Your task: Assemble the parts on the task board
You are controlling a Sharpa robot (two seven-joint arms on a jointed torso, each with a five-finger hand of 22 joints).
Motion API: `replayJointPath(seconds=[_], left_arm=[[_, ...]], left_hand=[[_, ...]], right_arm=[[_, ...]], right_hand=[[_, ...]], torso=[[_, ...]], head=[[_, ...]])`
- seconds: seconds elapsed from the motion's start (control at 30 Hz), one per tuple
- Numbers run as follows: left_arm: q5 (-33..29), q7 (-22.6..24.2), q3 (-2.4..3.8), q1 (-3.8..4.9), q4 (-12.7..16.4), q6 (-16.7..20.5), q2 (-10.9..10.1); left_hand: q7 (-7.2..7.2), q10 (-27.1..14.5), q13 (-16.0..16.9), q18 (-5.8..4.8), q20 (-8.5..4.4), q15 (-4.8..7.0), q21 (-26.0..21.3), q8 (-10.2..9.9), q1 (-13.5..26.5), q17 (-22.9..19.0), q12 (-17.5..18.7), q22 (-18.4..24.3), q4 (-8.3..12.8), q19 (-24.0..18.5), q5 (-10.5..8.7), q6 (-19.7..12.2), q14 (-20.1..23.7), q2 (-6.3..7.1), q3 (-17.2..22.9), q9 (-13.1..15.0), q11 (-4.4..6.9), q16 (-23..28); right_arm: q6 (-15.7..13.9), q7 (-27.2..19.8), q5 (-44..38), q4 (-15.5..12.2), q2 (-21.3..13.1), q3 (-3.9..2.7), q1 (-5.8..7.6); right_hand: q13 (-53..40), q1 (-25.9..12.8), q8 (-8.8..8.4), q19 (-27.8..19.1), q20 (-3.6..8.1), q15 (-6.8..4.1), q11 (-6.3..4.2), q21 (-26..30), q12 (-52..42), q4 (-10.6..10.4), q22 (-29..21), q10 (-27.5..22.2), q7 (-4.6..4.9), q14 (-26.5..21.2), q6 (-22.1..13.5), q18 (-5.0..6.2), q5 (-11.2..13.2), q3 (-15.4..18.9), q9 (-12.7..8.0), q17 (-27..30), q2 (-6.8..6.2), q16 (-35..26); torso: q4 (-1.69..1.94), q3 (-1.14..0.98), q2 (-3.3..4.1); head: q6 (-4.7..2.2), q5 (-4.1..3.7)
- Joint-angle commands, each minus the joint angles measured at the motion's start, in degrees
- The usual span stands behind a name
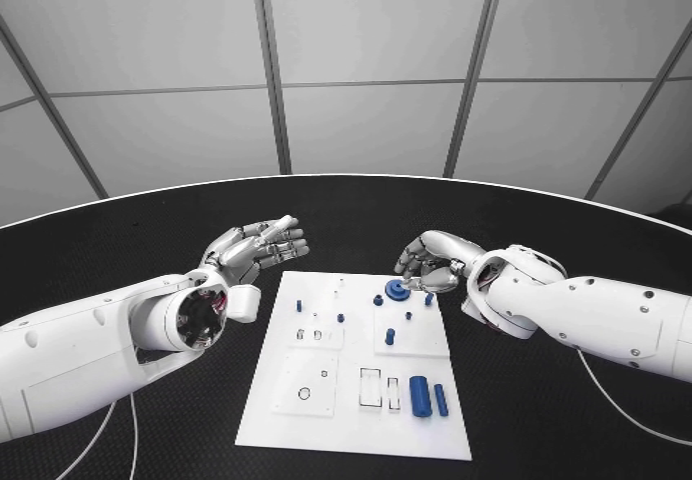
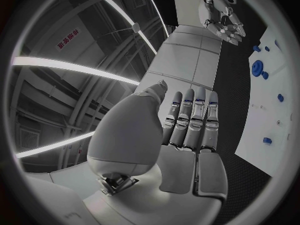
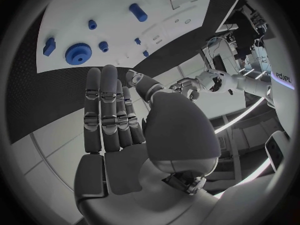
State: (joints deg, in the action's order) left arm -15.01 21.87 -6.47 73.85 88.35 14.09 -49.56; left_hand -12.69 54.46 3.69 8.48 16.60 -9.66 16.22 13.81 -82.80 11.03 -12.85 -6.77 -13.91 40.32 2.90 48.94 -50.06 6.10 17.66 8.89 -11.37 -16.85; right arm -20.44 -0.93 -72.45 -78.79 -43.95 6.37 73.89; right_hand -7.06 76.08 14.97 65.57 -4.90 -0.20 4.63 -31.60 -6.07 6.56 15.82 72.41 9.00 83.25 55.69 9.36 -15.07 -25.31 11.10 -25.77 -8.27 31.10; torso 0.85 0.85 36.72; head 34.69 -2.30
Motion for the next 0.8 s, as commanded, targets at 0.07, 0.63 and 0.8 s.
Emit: replayJointPath(seconds=[0.07,0.63,0.8], left_arm=[[0.0,-0.3,0.01,0.42,2.2,-0.4,-1.3],[0.0,-1.3,0.03,2.00,5.7,-1.4,-2.6],[0.0,-1.3,0.03,2.29,6.0,-1.3,-2.7]], left_hand=[[-2.36,-0.2,-0.1,0.68,0.03,0.04,0.1,-0.3,0.1,-0.1,0.5,0.1,0.1,0.5,0.01,-0.5,0.7,0.50,0.3,-0.1,-0.33,0.4],[-2.42,-0.4,0.0,0.68,0.03,-0.05,-0.1,-0.5,1.0,0.0,1.2,0.3,-0.2,0.6,-0.01,-0.6,0.7,0.79,0.0,-0.2,-0.44,0.4],[-2.40,-0.4,0.0,0.67,0.04,-0.05,-0.1,-0.5,1.0,0.0,1.3,0.4,-0.3,0.6,-0.01,-0.6,0.7,0.80,0.0,-0.2,-0.43,0.4]], right_arm=[[1.4,2.1,-5.8,0.5,1.1,-0.02,0.65],[6.1,6.5,-15.4,1.5,4.3,-0.04,2.63],[8.0,7.7,-16.5,1.3,4.5,-0.04,2.69]], right_hand=[[-0.8,-0.9,-0.78,2.8,0.59,-0.47,0.09,-0.4,0.6,-0.6,0.1,-0.4,-0.10,2.5,0.0,1.06,0.2,-0.2,-0.1,-6.9,-0.31,8.3],[-1.7,-2.1,-1.80,17.5,1.38,-1.03,-0.10,9.4,1.2,-3.0,-7.4,-7.1,-0.45,4.4,-2.5,1.06,1.0,-3.4,1.5,-47.6,-2.32,48.1],[-1.5,-2.3,-1.90,19.4,1.36,-0.92,0.02,10.6,1.4,-3.3,-8.2,-8.3,-0.41,4.6,-2.9,1.00,1.0,-3.5,1.7,-49.6,-2.66,49.9]], torso=[[0.74,0.28,2.52],[1.78,0.68,5.19],[1.80,0.69,5.60]], head=[[-1.03,-0.45],[-1.73,-1.25],[-1.73,-1.41]])
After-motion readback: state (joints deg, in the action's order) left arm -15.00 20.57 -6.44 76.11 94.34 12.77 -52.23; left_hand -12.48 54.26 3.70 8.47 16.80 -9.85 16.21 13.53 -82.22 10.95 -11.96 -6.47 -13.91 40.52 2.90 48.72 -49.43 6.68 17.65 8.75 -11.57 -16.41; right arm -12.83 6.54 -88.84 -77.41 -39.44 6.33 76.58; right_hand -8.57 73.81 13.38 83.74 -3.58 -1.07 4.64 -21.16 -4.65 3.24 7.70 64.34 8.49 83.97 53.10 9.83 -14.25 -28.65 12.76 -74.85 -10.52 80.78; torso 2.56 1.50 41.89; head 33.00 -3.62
